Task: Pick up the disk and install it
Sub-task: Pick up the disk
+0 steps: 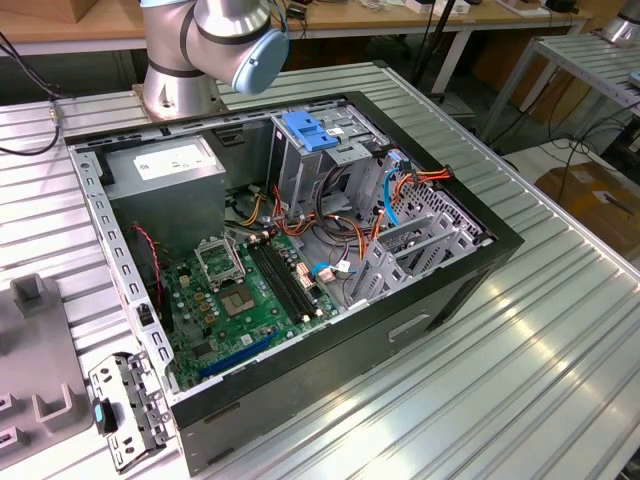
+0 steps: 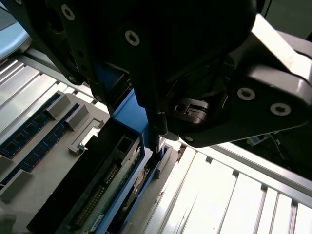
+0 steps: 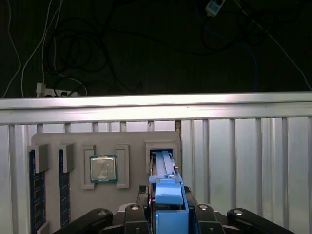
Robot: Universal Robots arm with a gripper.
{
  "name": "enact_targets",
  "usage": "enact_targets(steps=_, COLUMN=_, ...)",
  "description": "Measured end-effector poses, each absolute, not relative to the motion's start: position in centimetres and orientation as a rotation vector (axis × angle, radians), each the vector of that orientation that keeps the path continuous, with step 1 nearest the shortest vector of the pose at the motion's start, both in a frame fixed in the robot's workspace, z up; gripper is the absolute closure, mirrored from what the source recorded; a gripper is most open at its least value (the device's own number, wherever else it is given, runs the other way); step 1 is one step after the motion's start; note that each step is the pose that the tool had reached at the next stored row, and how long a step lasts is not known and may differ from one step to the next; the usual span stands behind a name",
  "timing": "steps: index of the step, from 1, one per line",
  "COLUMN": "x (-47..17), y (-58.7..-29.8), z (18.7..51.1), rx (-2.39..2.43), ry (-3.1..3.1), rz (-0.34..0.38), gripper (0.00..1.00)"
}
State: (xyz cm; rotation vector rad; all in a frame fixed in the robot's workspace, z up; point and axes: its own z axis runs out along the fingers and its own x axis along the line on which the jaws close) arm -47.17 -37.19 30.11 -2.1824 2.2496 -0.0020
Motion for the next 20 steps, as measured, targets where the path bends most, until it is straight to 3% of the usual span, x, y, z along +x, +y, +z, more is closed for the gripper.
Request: enact_targets(steps=20, x=-47.2, y=-37.2, z=31.8, rx=-2.182, ry=2.249, rz=-0.004, gripper=0.63)
